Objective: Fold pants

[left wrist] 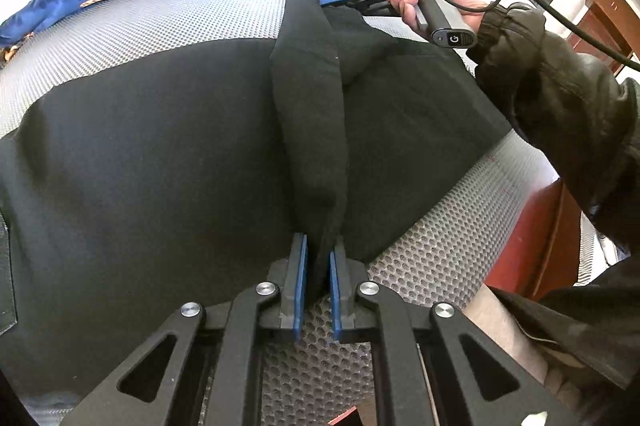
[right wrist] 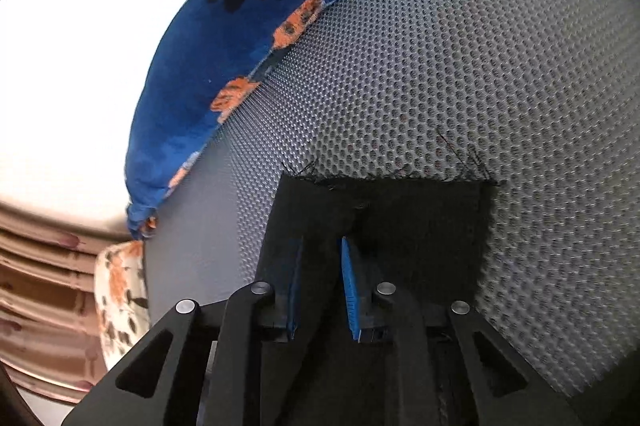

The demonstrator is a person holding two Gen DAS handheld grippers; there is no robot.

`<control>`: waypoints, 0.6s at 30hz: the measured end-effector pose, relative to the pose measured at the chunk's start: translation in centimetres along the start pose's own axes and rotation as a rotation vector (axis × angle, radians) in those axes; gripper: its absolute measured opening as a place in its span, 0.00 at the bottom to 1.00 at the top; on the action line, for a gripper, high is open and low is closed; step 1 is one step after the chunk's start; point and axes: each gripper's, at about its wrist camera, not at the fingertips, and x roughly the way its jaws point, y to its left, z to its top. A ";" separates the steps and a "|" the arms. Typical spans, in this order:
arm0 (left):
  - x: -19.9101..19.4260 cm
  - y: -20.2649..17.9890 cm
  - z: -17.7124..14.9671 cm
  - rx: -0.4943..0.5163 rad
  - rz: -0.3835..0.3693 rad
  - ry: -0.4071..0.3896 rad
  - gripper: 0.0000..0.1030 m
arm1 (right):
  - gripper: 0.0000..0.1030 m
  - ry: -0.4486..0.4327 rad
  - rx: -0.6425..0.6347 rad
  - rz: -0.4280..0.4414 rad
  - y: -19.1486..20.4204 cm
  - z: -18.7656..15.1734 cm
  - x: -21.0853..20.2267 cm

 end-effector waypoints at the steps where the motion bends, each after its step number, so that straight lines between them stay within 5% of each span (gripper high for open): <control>1: 0.0 0.0 0.0 0.000 0.002 -0.001 0.08 | 0.19 -0.002 0.008 0.022 -0.2 0.0 -0.1; 11: 0.2 0.5 0.1 -0.015 -0.009 0.006 0.08 | 0.19 0.076 -0.055 0.085 -0.1 -2.2 -0.3; 18: 0.2 0.2 0.2 -0.002 0.015 0.002 0.08 | 0.19 0.015 0.012 0.133 -0.4 -0.2 0.7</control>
